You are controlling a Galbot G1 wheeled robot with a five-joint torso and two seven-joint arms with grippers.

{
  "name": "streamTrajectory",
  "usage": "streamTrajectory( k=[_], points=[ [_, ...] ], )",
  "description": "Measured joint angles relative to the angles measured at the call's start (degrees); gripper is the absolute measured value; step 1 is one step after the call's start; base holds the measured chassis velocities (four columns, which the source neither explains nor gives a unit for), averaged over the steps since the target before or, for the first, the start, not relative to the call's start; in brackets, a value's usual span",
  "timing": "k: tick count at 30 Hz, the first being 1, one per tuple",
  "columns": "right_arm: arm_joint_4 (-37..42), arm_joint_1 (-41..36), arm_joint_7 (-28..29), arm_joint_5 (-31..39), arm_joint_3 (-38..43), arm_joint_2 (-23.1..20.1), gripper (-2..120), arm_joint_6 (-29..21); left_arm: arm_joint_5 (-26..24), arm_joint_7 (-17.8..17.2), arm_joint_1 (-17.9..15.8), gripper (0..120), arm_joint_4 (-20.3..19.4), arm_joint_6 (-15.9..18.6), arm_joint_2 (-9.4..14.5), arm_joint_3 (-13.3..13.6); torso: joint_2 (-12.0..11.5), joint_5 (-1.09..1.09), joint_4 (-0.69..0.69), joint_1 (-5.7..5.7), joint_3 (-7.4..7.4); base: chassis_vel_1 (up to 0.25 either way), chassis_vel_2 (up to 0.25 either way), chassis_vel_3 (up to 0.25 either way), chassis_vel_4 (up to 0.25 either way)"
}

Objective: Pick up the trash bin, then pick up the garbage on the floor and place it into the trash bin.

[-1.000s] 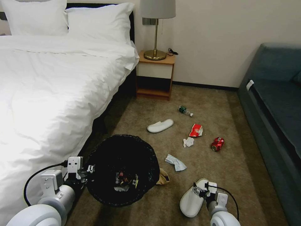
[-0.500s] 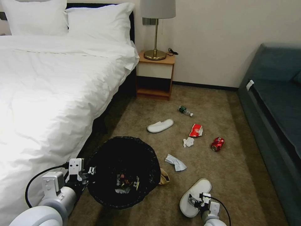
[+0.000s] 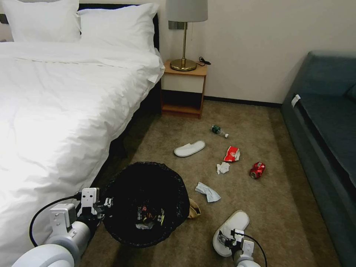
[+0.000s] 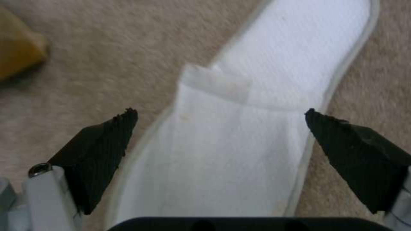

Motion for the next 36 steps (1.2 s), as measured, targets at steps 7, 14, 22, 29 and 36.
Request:
streamTrajectory(
  k=[7,14,22,29,36],
  points=[
    [0.9,-0.5,0.4,-1.3,-0.6,0.5,100,0.0,0.1,0.3,-0.2,2,0.0,0.0,0.0,0.1,0.0,0.0,0.0,0.0,0.0,0.0,0.0,0.0,0.0],
    [-0.9,0.5,0.2,-1.2,-0.5,1.3,100,-0.2,0.1,0.4,-0.1,2,0.0,0.0,0.0,-0.2,0.0,0.0,0.0,0.0,0.0,0.0,0.0,0.0,0.0],
    [-5.1,2.4,0.2,-0.8,-0.2,2.3,100,0.0,0.4,0.7,-0.2,2,0.0,0.0,-0.1,0.0,0.0,0.01,0.0,0.0,0.0,0.0,0.0,0.0,0.0],
    [-6.1,3.1,0.1,-0.7,-0.3,2.5,82,0.6,0.6,0.8,-0.2,2,0.0,0.0,0.0,0.0,0.0,0.0,0.0,0.0,-0.01,0.0,0.0,0.0,0.0],
    [-5.8,3.2,0.0,-0.5,-0.2,2.5,60,0.7,0.6,0.9,-0.6,2,0.0,0.0,-0.1,0.1,0.0,0.0,0.0,0.0,-0.01,0.0,0.0,0.0,0.0]
  ],
)
